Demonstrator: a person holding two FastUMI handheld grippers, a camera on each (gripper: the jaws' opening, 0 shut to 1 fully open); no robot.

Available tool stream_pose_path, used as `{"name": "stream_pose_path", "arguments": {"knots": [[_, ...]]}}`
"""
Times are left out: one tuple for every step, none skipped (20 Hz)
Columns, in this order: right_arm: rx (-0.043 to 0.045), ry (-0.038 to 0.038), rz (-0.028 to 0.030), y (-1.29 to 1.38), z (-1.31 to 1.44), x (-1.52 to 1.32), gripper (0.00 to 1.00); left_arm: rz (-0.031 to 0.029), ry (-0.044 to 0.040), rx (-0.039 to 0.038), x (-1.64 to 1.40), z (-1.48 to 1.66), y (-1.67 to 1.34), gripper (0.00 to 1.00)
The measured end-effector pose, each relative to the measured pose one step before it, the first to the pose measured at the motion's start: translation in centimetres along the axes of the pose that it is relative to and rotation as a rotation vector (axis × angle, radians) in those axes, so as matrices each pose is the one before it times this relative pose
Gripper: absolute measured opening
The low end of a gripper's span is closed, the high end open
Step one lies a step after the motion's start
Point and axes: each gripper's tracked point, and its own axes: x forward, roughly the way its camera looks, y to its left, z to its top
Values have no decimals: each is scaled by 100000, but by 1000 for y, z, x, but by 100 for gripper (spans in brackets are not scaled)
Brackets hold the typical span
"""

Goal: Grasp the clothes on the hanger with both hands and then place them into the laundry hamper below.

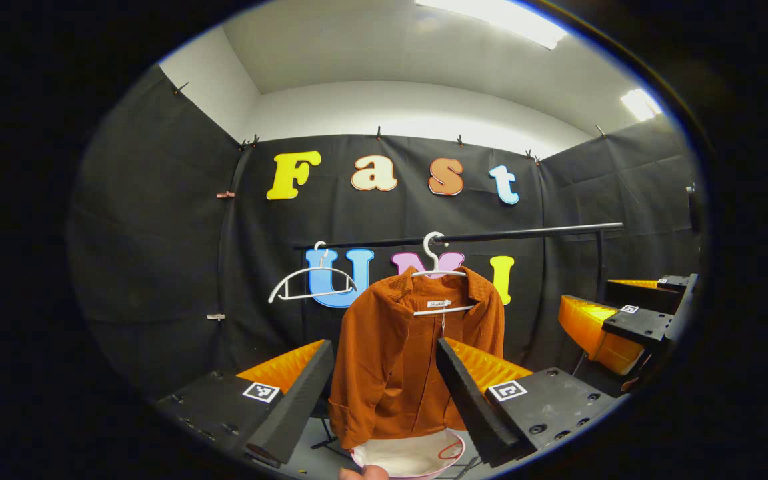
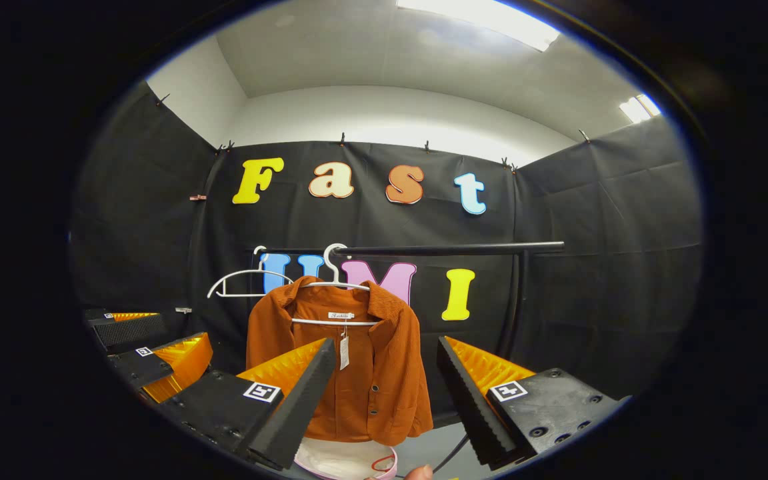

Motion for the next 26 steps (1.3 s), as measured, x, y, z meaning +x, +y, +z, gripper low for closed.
{"name": "stream_pose_path", "arguments": {"knots": [[-805, -297, 461, -195, -313, 1008, 98, 531, -82, -479, 1315, -325, -58, 98], [-279, -493, 625, -278, -362, 1267, 98, 133, -1036, 668, 1801, 50, -236, 98], [165, 41, 945, -49, -369, 1114, 98, 100, -763, 1128, 1274, 28, -248, 98], [546, 457, 1127, 9, -578, 1232, 98, 545, -452, 1434, 1644, -155, -142, 98], [708, 711, 879, -135, -651, 1267, 98, 514, 227, 1129, 1661, -690, -347, 98], [936, 646, 819, -157, -561, 1116, 98, 261, 514, 414, 1566, -504, -288, 98], [996, 201, 906, -72, -403, 1059, 98, 360, 634, -39, 1679, -708, -360, 98], [682, -125, 754, -78, -242, 944, 98, 998, 885, 367, 1516, -639, -215, 98], [182, -273, 162, -211, -219, 875, 98, 817, 1087, 808, 1516, -750, -70, 98], [111, -307, 325, -208, -305, 781, 98, 752, 1063, 987, 1567, -631, -154, 98], [132, -243, 465, -72, -230, 787, 98, 1064, 662, 786, 1412, -667, -186, 98], [39, -107, 613, 16, -315, 679, 98, 1044, 166, 717, 1416, -325, 1, 98], [-157, 165, 421, -77, -363, 817, 98, 1730, -126, 720, 1397, -429, 42, 98], [-88, 532, 521, -40, -531, 754, 98, 1631, -28, 369, 1087, -435, 91, 98], [-105, 609, 647, -92, -562, 862, 98, 1316, -87, 141, 1103, -168, 144, 96], [-228, 764, 465, -85, -549, 732, 98, 504, -107, 161, 899, -129, -106, 96], [-159, 494, 374, -59, -478, 913, 98, 1340, -566, 349, 670, -71, 73, 97], [54, 310, -150, -148, -448, 864, 98, 955, -883, 377, 651, 235, 156, 96], [528, 263, -321, -76, -391, 918, 98, 884, -782, 394, 289, 106, 10, 88], [780, 576, 31, 57, -532, 831, 98, 169, -317, -309, 461, 115, 15, 80], [980, 865, 340, 190, -640, 931, 98, 431, -133, -840, 206, 272, 58, 65], [1154, 1183, 496, 174, -577, 1026, 97, 988, -69, -1126, 75, 68, 192, 51], [1552, 726, 613, 267, -420, 921, 98, 978, 30, -1357, 26, 193, 295, 37], [1560, 391, 631, 392, -323, 892, 98, 1135, 284, -1087, -41, -10, 204, 23], [1288, 309, 261, 202, -296, 897, 99, 1227, 163, -349, 488, -65, 326, 9], [842, 208, -295, 51, -365, 743, 98, -1812, 704, -472, -305, -67, -538, 8]]}}
